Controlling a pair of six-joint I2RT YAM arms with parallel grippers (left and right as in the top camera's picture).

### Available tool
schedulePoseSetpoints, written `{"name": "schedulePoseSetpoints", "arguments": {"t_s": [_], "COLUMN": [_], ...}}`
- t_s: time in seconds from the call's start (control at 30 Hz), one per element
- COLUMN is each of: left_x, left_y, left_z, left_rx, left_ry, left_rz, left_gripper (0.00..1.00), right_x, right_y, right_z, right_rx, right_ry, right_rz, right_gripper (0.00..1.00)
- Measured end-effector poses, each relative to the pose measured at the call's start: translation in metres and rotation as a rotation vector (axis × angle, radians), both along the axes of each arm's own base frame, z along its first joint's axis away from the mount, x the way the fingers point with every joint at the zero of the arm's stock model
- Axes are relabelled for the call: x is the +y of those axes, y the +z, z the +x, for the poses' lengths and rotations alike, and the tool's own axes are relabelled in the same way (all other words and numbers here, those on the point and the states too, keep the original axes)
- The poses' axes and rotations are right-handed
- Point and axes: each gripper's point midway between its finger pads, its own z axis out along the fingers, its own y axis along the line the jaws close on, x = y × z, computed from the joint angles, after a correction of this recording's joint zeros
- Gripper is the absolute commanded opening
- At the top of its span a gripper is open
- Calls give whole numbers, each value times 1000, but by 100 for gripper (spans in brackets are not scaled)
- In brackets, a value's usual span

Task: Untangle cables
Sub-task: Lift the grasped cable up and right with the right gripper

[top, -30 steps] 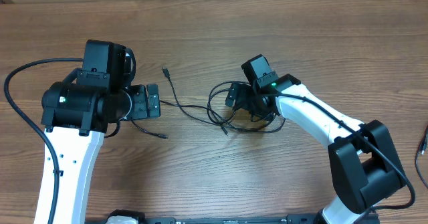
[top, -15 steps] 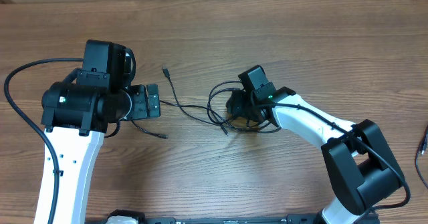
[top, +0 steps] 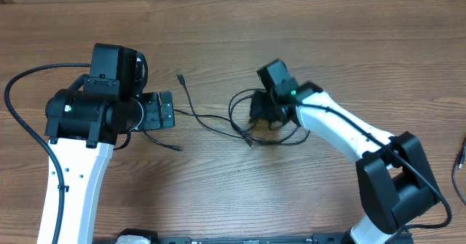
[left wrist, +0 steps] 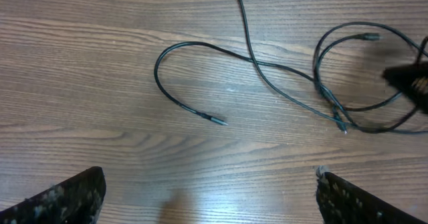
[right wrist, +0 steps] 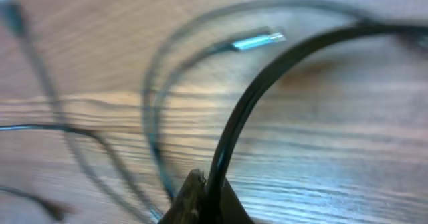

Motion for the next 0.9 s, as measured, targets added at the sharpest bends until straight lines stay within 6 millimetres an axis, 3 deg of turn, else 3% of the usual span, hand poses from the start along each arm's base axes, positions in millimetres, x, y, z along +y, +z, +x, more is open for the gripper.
{"name": "schedulePoseSetpoints", "arguments": {"t_s": [0.17,0.3,0.33,0.53,0.7,0.9], "left_x": [0,0,0,0,0,0], "left_y": [0,0,0,0,0,0], "left_z": [0,0,0,0,0,0], "left_rx": [0,0,0,0,0,0], "left_ry": [0,0,0,0,0,0], "left_rz": [0,0,0,0,0,0], "left_gripper": [100,100,99,100,100,100], "right_x": [2,-3,-6,-21,-30,-40], "right_y": [76,164,194,304,368,414], "right_z": [25,49,54,64,57,41], "right_rx": [-124,-313,-381,-624,-764,-860], "right_ry": [47,46,35,-42,-81,-105], "right_rz": [-37,-60,-63,-46,9,63], "right_gripper": [4,4,4,4,4,4]}}
